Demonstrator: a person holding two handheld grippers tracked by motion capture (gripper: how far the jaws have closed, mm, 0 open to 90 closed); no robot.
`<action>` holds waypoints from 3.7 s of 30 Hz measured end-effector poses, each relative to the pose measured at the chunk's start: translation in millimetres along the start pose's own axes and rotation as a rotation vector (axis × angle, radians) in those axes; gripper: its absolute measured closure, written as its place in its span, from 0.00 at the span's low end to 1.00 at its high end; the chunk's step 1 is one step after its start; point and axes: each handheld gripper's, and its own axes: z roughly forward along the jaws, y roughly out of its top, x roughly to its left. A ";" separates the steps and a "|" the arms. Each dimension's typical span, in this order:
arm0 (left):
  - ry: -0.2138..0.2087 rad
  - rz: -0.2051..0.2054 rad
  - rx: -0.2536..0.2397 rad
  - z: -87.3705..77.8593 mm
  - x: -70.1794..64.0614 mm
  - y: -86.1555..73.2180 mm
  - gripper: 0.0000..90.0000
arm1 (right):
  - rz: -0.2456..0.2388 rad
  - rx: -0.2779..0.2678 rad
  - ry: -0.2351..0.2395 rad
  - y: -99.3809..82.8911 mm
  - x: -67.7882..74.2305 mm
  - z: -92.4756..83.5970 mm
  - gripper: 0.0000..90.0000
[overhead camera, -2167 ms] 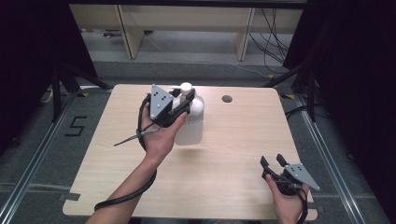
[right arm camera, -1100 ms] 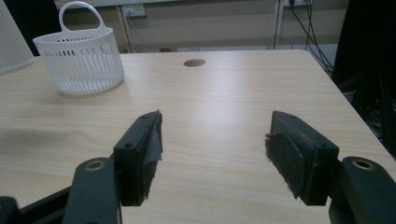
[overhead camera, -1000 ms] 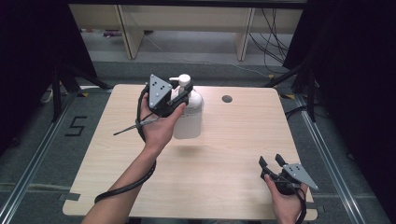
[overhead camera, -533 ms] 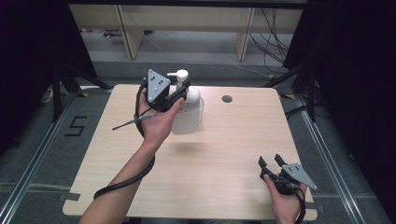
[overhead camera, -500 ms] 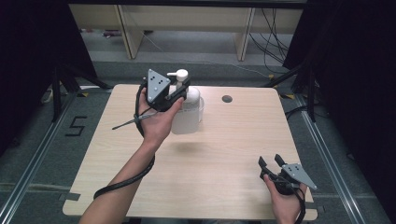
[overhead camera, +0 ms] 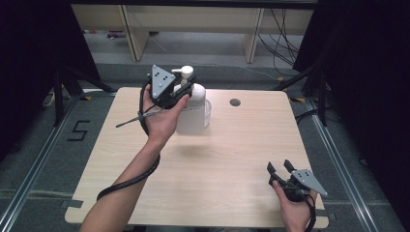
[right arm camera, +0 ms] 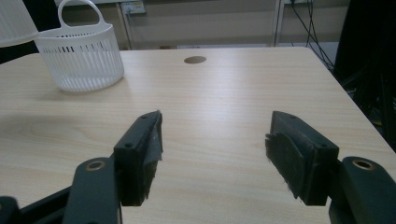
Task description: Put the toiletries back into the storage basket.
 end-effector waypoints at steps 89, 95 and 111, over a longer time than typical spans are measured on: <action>0.006 0.028 -0.026 55.5 18.3 20.8 0.66 | -0.032 -0.007 0.002 -1.7 -2.3 3.5 0.39; 0.010 0.036 -0.014 60.6 20.4 17.9 0.66 | -0.026 0.001 0.003 -1.6 -2.1 3.0 0.40; 0.004 0.036 0.005 71.3 26.6 9.8 0.66 | -0.033 0.003 0.001 -2.8 -1.7 4.6 0.39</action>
